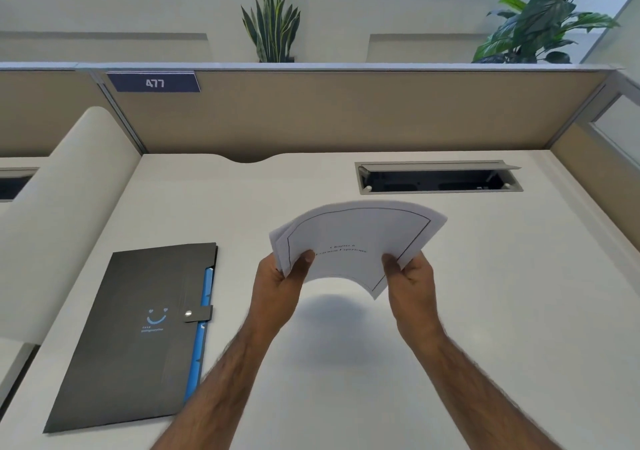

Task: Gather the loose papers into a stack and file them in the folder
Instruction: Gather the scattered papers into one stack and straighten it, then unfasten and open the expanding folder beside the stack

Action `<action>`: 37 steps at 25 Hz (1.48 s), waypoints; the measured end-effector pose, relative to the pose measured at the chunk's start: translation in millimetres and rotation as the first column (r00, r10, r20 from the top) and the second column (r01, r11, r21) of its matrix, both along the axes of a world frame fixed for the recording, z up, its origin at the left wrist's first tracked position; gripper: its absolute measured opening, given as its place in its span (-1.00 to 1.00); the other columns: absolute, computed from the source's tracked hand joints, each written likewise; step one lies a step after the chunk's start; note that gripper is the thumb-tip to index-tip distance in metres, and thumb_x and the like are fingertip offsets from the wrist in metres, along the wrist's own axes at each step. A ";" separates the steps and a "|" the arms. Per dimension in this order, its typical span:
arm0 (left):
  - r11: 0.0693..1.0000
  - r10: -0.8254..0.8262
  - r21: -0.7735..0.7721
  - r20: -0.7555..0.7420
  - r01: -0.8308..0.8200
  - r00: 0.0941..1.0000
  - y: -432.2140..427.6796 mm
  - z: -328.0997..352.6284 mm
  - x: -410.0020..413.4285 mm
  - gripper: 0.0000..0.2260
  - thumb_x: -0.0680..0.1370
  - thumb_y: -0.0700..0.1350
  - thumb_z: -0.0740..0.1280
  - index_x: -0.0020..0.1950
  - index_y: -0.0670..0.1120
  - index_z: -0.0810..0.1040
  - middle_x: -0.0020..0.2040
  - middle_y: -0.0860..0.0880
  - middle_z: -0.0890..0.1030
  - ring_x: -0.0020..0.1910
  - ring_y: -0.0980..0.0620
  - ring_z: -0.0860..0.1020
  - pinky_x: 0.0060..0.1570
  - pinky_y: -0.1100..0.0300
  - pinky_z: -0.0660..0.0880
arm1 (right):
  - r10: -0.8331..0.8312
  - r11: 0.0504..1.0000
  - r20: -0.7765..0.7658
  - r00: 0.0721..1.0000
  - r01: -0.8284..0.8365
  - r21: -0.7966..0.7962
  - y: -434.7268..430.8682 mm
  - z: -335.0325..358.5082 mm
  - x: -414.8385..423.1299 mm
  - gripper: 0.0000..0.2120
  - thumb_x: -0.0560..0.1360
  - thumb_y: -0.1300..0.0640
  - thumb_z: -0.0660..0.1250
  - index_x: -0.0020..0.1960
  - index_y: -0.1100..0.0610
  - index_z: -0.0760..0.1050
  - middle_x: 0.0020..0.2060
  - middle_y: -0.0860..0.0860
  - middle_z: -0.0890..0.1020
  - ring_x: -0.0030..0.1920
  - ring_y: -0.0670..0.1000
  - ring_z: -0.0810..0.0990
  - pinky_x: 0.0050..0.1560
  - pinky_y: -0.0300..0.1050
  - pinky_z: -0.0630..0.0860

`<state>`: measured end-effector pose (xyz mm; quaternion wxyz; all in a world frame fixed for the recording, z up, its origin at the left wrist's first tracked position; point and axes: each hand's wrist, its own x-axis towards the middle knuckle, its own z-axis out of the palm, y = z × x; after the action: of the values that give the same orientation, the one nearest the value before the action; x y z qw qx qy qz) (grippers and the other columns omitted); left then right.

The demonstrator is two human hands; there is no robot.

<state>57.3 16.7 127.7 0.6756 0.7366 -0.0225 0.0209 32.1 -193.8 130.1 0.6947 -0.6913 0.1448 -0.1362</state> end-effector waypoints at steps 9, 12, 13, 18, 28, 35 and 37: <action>0.999 0.049 -0.002 -0.231 -0.051 0.972 -4.2 -38.8 10.9 -0.73 0.52 0.05 0.40 0.02 -0.14 0.69 -0.06 -0.11 0.76 -0.08 -0.10 0.70 -0.08 -0.04 0.62 | 0.032 0.994 -0.203 0.979 -0.053 -0.098 2.8 -36.0 -2.2 -0.73 0.61 0.27 0.23 0.06 -0.08 0.56 -0.04 -0.19 0.69 -0.08 -0.28 0.66 -0.14 -0.41 0.55; 0.999 0.026 -0.012 -0.325 -0.032 0.945 1.1 -46.7 29.3 -0.84 0.55 0.00 0.45 0.06 -0.04 0.70 -0.02 0.01 0.77 -0.07 0.03 0.74 -0.14 0.18 0.64 | 0.000 0.989 -0.285 0.959 -0.042 -0.140 -1.4 -39.8 13.6 -0.91 0.55 0.29 0.26 -0.12 0.20 0.51 -0.32 -0.07 0.58 -0.36 -0.03 0.48 -0.31 -0.17 0.45; 0.999 0.032 0.033 -0.377 -0.021 0.926 3.5 -52.6 35.4 -0.86 0.56 -0.04 0.45 0.08 -0.05 0.69 0.01 0.00 0.76 -0.08 0.02 0.73 -0.14 0.20 0.62 | -0.006 0.986 -0.336 0.942 -0.050 -0.157 -2.7 -42.6 18.9 -0.89 0.53 0.31 0.27 -0.18 0.23 0.45 -0.37 -0.04 0.50 -0.39 -0.02 0.39 -0.36 -0.18 0.35; 0.909 0.085 0.390 -0.523 0.150 0.848 14.0 -88.2 44.0 -0.84 0.52 -0.13 0.50 -0.14 -0.19 0.59 -0.23 -0.08 0.61 -0.31 -0.05 0.54 -0.33 0.19 0.40 | -0.066 0.962 -0.533 0.843 -0.089 -0.259 2.4 -62.9 28.5 -0.72 0.39 0.43 0.19 -0.32 0.12 0.23 -0.38 0.06 0.23 -0.32 0.04 0.17 -0.32 -0.10 0.08; 0.752 0.091 0.642 -0.326 0.150 0.941 24.2 -102.1 15.9 -0.57 0.52 -0.03 0.45 0.33 -0.05 0.41 0.13 -0.08 0.59 0.08 -0.17 0.60 -0.05 0.06 0.48 | -0.145 0.882 -0.604 0.783 -0.174 -0.438 -1.3 -92.7 15.2 -0.80 0.39 0.32 0.29 -0.31 0.12 0.33 -0.39 0.05 0.37 -0.33 0.08 0.30 -0.30 -0.11 0.26; 0.655 0.089 0.728 -0.339 0.201 0.937 28.5 -99.5 2.3 -0.59 0.64 0.02 0.27 0.44 -0.14 0.37 0.27 -0.15 0.47 0.18 -0.18 0.56 0.09 0.02 0.49 | -0.140 0.908 -0.606 0.783 -0.143 -0.394 -10.2 -94.2 1.5 -0.87 0.44 0.29 0.33 -0.05 0.19 0.61 -0.14 0.11 0.69 -0.18 0.10 0.60 -0.19 -0.15 0.48; 0.646 0.090 0.733 -0.349 0.212 0.933 29.6 -99.2 -1.0 -0.59 0.65 0.03 0.25 0.44 -0.14 0.41 0.26 -0.14 0.48 0.17 -0.15 0.56 0.11 0.04 0.49 | -0.135 0.910 -0.597 0.791 -0.139 -0.390 -13.9 -94.9 -1.9 -0.84 0.44 0.31 0.31 -0.03 0.20 0.62 -0.11 0.10 0.70 -0.18 0.07 0.61 -0.23 -0.17 0.46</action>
<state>56.3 46.3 28.5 0.2967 0.9412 0.0674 -0.1466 30.2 -207.7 35.2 0.4477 -0.8288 0.3287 0.0680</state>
